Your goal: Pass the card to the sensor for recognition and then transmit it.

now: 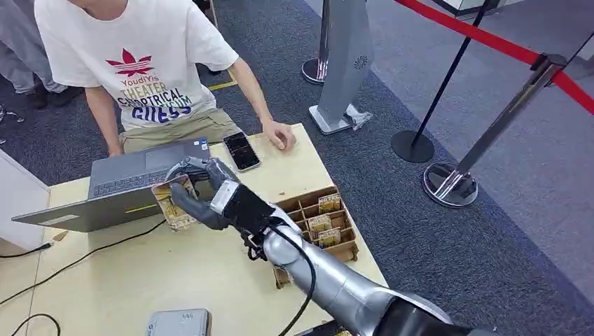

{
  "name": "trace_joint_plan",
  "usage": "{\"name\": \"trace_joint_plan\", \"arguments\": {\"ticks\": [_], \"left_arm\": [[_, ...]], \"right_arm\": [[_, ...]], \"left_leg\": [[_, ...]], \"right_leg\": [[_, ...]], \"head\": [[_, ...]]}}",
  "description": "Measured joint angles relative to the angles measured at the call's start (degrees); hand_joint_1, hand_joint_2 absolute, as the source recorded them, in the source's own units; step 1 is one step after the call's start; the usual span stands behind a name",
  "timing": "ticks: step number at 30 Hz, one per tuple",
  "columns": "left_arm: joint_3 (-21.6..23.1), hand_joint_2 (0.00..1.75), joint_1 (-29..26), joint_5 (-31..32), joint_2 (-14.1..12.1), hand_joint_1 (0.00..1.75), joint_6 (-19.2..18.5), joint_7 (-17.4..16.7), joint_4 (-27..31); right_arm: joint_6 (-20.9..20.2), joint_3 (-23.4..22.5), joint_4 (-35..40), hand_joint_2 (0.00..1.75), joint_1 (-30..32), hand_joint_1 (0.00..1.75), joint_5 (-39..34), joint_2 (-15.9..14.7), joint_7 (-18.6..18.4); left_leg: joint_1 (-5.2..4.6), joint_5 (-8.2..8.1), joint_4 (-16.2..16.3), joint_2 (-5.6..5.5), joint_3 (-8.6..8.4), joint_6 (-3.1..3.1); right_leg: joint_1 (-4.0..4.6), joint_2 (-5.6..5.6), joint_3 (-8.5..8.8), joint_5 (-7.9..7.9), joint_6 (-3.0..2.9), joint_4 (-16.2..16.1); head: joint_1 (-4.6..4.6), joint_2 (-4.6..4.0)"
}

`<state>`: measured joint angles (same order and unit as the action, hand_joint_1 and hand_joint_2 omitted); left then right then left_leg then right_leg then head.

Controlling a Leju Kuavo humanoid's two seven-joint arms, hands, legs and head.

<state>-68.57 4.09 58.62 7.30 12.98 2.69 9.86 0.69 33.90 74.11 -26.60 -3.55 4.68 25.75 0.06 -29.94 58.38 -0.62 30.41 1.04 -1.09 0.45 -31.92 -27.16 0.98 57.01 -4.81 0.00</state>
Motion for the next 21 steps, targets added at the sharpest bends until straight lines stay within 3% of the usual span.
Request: {"name": "trace_joint_plan", "arguments": {"ticks": [4, 11, 21], "left_arm": [[0.0, 0.0, 0.0, 0.0, -0.1, 0.0, -0.3, 0.0, 0.0], [0.0, 0.0, 0.0, 0.1, -0.3, 0.0, -0.4, -0.1, 0.0], [-0.1, 0.0, 0.0, -0.1, -0.3, 0.0, -0.4, -0.2, 0.0]], "right_arm": [[-5.9, 1.2, 2.6, 1.75, 1.4, 1.75, -6.7, -1.2, -2.1], [-10.9, 5.5, 2.7, 1.75, 2.9, 1.75, -10.9, -2.4, -5.1], [-14.4, 15.5, -7.8, 1.75, 2.6, 1.75, -13.1, -2.6, -5.3]], "left_leg": [[0.0, 0.0, 0.0, 0.0, 0.0, 0.0], [0.0, 0.0, 0.0, 0.0, 0.0, 0.0], [0.01, 0.0, 0.0, 0.0, 0.03, 0.0]], "right_leg": [[0.0, 0.0, 0.0, 0.0, 0.0, 0.0], [0.0, 0.0, 0.0, 0.0, 0.0, 0.0], [0.0, -0.01, 0.0, 0.0, 0.0, 0.0]], "head": [[0.02, 0.0], [0.02, 0.0], [0.0, 0.0]]}}
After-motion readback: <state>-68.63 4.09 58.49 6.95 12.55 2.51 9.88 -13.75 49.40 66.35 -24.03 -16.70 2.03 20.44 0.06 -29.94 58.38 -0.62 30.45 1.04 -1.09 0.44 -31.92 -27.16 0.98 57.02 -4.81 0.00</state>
